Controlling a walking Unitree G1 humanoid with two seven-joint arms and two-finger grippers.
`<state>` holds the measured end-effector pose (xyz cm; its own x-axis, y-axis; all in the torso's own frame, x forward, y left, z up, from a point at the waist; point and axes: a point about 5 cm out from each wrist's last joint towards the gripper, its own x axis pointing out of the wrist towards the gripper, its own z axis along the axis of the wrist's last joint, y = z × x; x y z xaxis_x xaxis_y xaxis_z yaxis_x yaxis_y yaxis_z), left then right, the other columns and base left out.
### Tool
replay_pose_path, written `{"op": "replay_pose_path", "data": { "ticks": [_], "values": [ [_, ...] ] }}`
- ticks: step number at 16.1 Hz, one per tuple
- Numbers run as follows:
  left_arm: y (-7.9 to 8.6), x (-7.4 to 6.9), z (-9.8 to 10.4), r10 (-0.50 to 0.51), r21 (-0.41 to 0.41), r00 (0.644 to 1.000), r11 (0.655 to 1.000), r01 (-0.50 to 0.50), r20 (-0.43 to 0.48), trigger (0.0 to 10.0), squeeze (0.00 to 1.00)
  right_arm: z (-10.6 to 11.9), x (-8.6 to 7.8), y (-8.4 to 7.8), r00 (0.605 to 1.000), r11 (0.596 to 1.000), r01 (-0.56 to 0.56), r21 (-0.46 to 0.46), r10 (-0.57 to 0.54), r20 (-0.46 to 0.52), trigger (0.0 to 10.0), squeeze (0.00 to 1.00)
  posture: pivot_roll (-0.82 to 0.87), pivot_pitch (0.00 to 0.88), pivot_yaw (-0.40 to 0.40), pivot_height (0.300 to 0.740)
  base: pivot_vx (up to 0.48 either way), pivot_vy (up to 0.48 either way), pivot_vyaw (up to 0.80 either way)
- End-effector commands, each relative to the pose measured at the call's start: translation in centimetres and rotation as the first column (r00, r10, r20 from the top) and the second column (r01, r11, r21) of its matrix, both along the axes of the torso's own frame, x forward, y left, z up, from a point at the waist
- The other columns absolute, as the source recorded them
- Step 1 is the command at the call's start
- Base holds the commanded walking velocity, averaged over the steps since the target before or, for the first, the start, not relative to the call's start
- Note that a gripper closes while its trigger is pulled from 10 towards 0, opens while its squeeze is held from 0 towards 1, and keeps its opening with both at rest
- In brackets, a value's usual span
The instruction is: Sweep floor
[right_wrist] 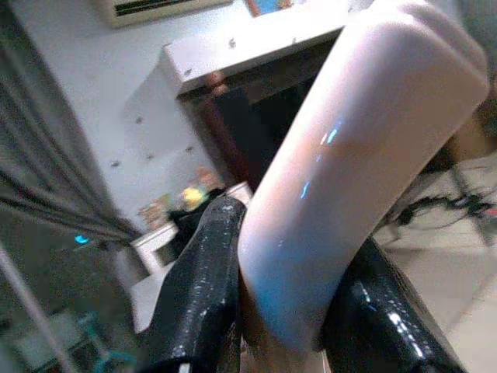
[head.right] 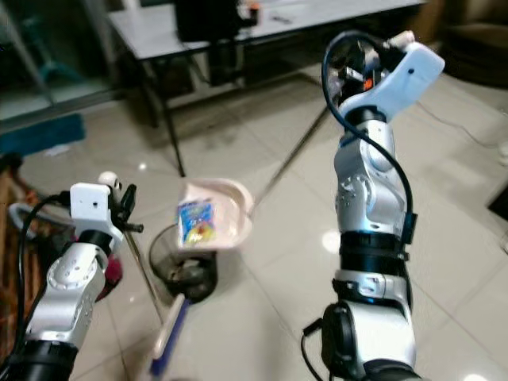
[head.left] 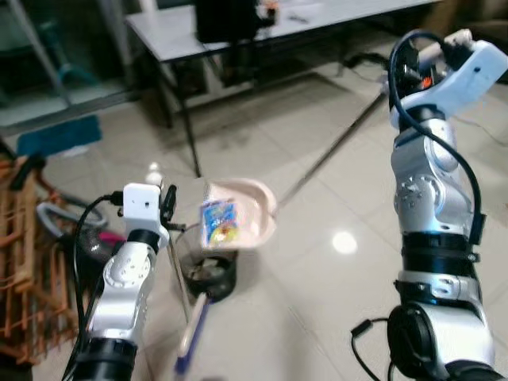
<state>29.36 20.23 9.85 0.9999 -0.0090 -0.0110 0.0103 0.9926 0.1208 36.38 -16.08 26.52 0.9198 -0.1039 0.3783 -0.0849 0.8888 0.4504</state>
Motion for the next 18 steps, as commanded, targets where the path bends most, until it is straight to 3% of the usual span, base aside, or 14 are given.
{"op": "replay_pose_path", "data": {
  "ticks": [1,11,14,15,16,18],
  "values": [
    [0.0,0.5,1.3,-0.003,0.015,0.998,1.000,0.002,0.062,10.0,0.00,1.3,-0.1,0.3,0.998,1.000,-0.022,0.018,0.021,0.056,10.0,0.00,-0.01,0.000,0.063,0.740,0.375,0.000,0.00],
    [0.4,-0.2,0.9,0.013,0.007,0.998,1.000,-0.014,0.053,10.0,0.00,0.5,0.1,0.1,0.999,0.999,-0.013,0.041,0.011,0.046,10.0,0.00,0.01,0.000,0.047,0.740,0.000,0.000,0.00],
    [0.5,-0.3,0.8,0.020,0.015,0.999,1.000,-0.021,0.045,10.0,0.00,0.5,0.1,0.3,0.997,1.000,-0.005,-0.029,0.007,0.072,10.0,0.00,0.00,0.000,0.050,0.740,0.000,0.000,0.00],
    [0.7,-0.4,0.6,0.024,0.022,0.999,0.999,-0.024,0.038,10.0,0.00,0.4,0.1,1.2,0.992,0.995,-0.015,-0.100,0.027,0.121,10.0,0.00,0.01,0.000,0.050,0.740,0.000,0.000,0.00],
    [0.7,-0.4,0.6,0.024,0.022,0.999,0.999,-0.024,0.038,10.0,0.00,0.4,0.1,1.2,0.992,0.995,-0.015,-0.100,0.027,0.121,10.0,0.00,0.01,0.000,0.050,0.740,0.000,0.000,0.00],
    [0.8,-0.4,0.5,0.029,0.029,0.999,0.999,-0.030,0.032,10.0,0.00,0.0,0.0,3.0,0.980,0.977,-0.062,-0.202,0.099,0.175,10.0,0.00,0.01,0.000,0.046,0.740,0.000,0.000,0.00]
  ]
}}
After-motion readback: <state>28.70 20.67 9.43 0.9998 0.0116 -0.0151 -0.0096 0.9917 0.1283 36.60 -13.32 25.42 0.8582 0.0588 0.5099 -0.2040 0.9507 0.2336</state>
